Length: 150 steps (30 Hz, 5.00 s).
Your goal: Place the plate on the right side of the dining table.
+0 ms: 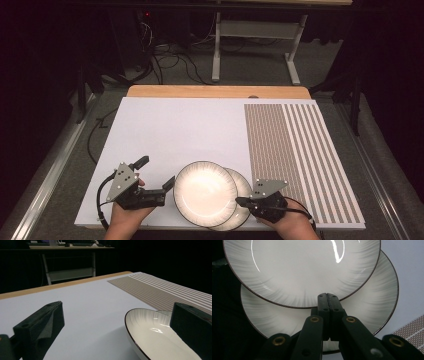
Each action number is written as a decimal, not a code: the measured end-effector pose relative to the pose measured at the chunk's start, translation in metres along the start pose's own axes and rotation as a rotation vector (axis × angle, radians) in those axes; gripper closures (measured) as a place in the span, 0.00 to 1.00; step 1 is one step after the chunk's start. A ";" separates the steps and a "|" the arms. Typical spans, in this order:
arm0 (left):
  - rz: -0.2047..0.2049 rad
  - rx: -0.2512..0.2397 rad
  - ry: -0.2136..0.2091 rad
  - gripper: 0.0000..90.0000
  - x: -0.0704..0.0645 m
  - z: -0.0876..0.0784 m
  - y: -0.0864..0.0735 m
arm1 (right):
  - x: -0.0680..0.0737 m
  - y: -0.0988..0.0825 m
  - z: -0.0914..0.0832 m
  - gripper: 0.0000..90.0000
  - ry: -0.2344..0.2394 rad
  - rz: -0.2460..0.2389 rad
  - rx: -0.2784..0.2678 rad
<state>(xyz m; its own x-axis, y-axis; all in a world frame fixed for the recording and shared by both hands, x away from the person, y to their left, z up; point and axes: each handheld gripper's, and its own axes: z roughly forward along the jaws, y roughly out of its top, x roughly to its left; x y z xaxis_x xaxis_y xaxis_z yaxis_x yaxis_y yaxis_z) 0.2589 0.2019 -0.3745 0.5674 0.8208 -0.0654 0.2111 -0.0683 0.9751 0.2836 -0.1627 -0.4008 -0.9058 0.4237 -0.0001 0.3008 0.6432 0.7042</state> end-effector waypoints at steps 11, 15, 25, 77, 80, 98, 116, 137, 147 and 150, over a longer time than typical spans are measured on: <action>-0.026 0.122 -0.063 0.00 -0.007 0.011 -0.001 | 0.001 0.001 0.002 1.00 0.004 -0.001 0.001; -0.049 0.181 -0.101 0.00 -0.007 0.016 -0.005 | 0.000 0.001 0.002 1.00 0.006 -0.006 0.008; -0.118 0.315 -0.176 0.02 -0.007 0.024 -0.015 | -0.001 0.002 0.003 1.00 -0.002 -0.010 0.010; -0.338 0.529 -0.235 0.68 -0.017 0.036 -0.020 | 0.003 0.008 0.006 1.00 -0.011 -0.034 0.005; -0.367 0.525 -0.245 0.70 -0.015 0.036 -0.021 | 0.004 0.008 0.004 1.00 -0.011 -0.035 0.003; -0.453 0.424 -0.278 0.82 -0.009 0.030 -0.021 | -0.005 0.006 -0.019 1.00 -0.059 0.012 -0.115; -0.416 0.294 -0.270 0.89 -0.006 0.025 -0.015 | -0.028 -0.008 -0.049 0.70 -0.187 0.117 -0.213; -0.182 0.159 -0.183 0.89 -0.002 0.018 -0.005 | -0.043 -0.021 -0.073 0.00 -0.328 0.196 -0.306; -0.110 0.138 -0.185 0.89 -0.004 0.014 -0.005 | -0.043 -0.025 -0.072 0.00 -0.355 0.208 -0.322; -0.080 0.136 -0.185 0.89 -0.006 0.014 -0.003 | -0.041 -0.022 -0.071 0.00 -0.340 0.205 -0.333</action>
<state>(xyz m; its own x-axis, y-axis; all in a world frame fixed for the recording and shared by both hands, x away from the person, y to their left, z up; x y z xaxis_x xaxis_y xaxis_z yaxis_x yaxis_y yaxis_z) 0.2654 0.1890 -0.3802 0.6781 0.7095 -0.1916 0.3595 -0.0928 0.9285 0.2931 -0.2394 -0.3658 -0.6736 0.7384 -0.0301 0.3004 0.3108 0.9018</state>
